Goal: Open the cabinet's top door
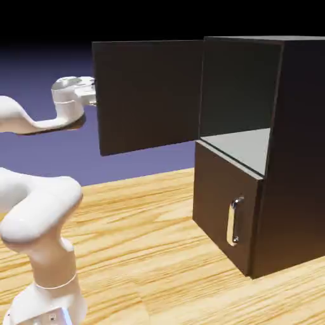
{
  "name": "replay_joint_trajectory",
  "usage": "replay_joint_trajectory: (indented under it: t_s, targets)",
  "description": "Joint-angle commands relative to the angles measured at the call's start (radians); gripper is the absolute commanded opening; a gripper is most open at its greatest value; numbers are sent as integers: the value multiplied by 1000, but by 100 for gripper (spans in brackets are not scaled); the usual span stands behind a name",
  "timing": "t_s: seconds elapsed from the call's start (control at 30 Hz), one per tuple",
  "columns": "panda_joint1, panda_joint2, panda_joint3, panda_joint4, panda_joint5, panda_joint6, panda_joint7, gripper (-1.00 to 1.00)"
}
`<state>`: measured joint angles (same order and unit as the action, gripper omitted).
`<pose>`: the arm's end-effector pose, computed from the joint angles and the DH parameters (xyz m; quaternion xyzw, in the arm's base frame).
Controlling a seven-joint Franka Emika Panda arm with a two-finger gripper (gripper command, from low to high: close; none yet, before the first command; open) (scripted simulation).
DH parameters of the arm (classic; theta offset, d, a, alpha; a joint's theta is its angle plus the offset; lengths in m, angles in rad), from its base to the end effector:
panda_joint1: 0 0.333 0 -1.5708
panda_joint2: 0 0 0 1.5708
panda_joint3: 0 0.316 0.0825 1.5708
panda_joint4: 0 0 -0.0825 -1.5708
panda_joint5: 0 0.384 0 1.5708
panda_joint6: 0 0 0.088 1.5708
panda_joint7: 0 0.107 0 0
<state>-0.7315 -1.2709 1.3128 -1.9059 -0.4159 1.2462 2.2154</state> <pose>0.2398 0.3903 0.5395 0.3069 -0.6371 0.6674 0.2335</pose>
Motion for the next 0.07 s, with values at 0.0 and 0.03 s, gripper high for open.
replay_joint_trajectory:
  t_s: [0.0, 0.03]
  targets:
    - [-28, -3, 10, 36, 5, -30, -7, -100]
    - [-56, -7, 19, 72, 9, -59, -15, -100]
